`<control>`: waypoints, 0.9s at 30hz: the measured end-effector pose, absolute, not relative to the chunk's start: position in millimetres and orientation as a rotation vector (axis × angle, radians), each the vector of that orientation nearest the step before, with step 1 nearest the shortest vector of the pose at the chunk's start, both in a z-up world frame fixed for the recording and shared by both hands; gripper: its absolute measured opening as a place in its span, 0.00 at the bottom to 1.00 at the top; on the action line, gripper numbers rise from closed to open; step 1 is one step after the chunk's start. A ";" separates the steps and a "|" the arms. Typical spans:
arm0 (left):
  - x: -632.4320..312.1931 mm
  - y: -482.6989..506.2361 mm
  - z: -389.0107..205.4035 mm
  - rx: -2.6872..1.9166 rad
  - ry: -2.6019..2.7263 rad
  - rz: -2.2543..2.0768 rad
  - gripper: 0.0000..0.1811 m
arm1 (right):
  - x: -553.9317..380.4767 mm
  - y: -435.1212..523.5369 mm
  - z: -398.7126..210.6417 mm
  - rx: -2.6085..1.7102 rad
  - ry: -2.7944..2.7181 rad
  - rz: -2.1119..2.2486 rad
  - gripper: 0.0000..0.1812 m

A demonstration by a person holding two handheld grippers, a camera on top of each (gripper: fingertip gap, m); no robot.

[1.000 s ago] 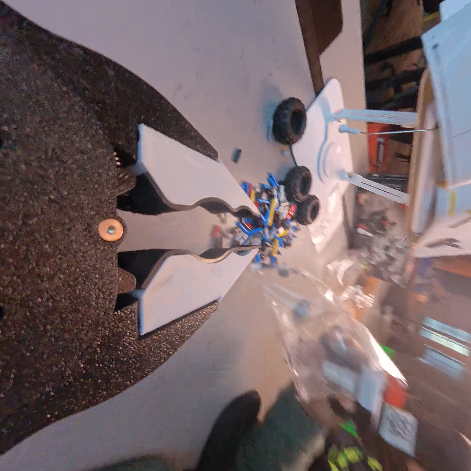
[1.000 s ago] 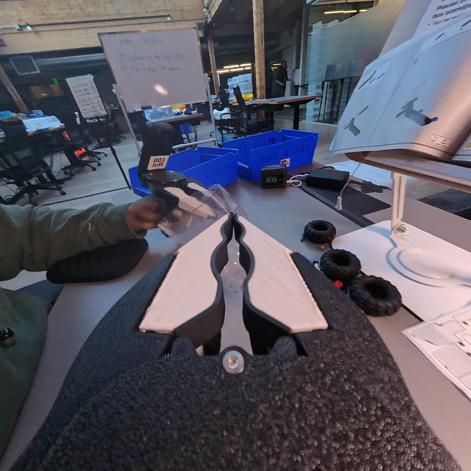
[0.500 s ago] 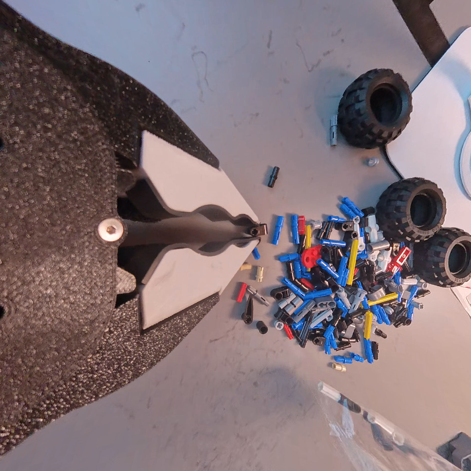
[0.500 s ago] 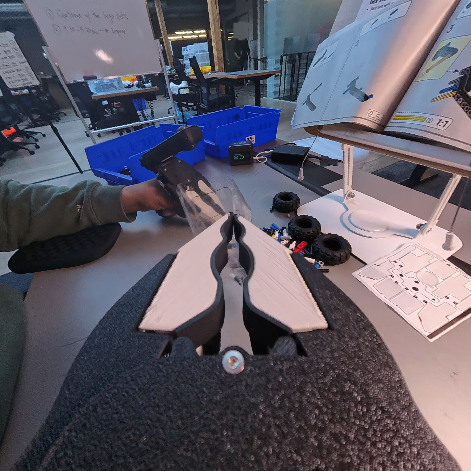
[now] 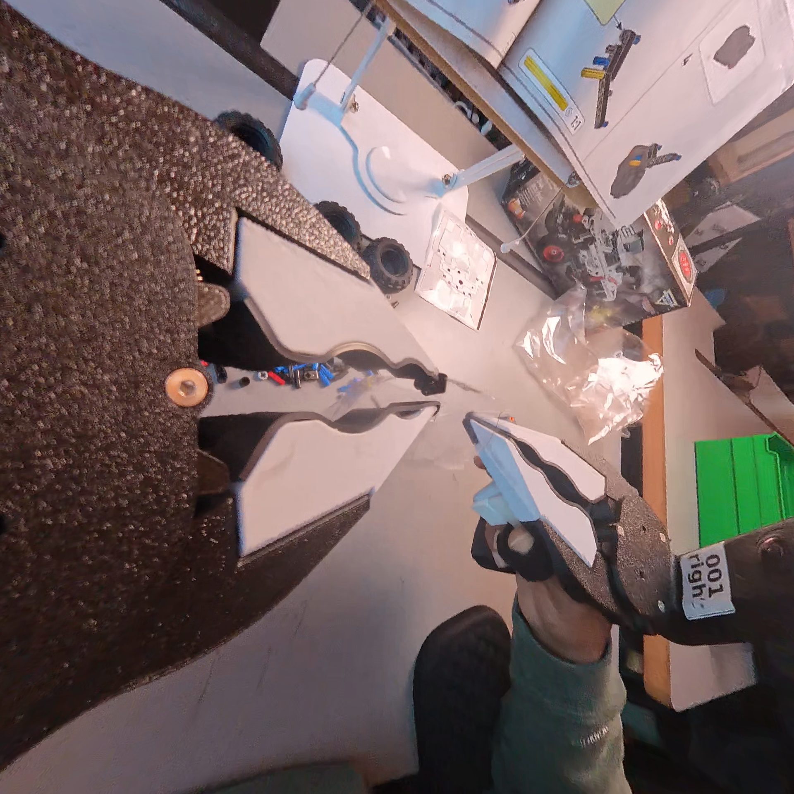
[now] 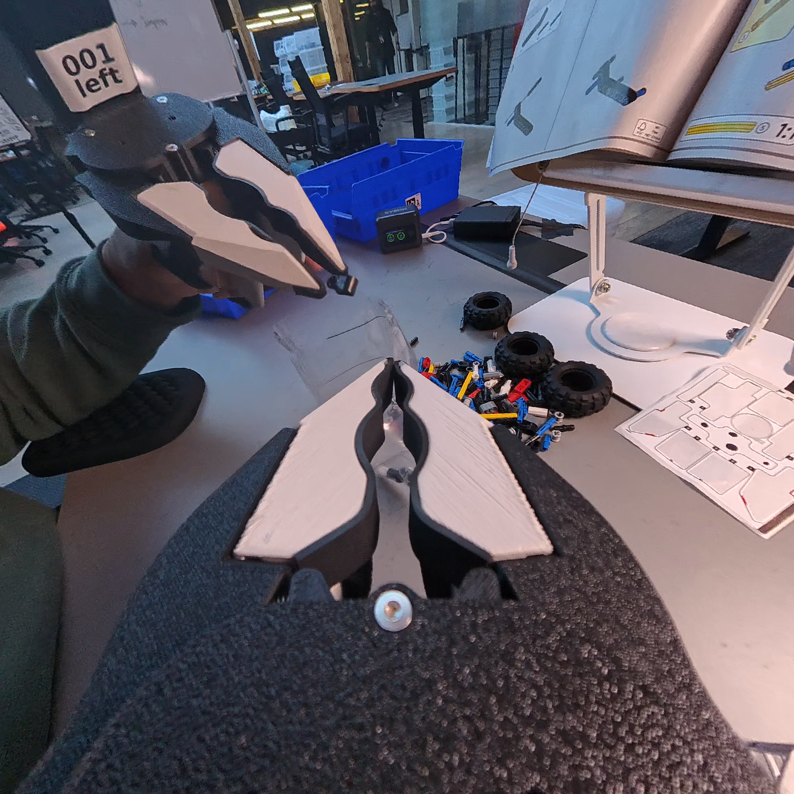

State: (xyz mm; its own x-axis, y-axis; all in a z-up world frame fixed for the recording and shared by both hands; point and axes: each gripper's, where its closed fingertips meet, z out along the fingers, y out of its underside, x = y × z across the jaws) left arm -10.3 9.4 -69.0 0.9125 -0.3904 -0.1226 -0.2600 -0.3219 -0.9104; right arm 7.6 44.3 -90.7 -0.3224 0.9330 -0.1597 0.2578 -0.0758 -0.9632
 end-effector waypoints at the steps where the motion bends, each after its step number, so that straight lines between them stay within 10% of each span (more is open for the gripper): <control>1: -6.6 9.4 -69.8 -1.918 0.463 -0.195 0.08 | 7.9 44.8 -90.8 -1.301 -1.594 1.435 0.00; 12: -0.4 -24.8 -86.0 -1.800 0.379 -0.416 0.29 | 10.2 52.0 -72.8 -1.342 -1.468 1.608 0.00; 17: -5.8 -23.4 -95.5 -1.797 0.362 -0.377 0.10 | 6.8 41.7 -61.4 -1.313 -1.433 1.690 0.00; 27: -80.7 -23.6 -215.5 -2.305 0.168 -0.151 0.09 | 11.8 64.3 -59.2 -1.300 -1.390 1.559 0.00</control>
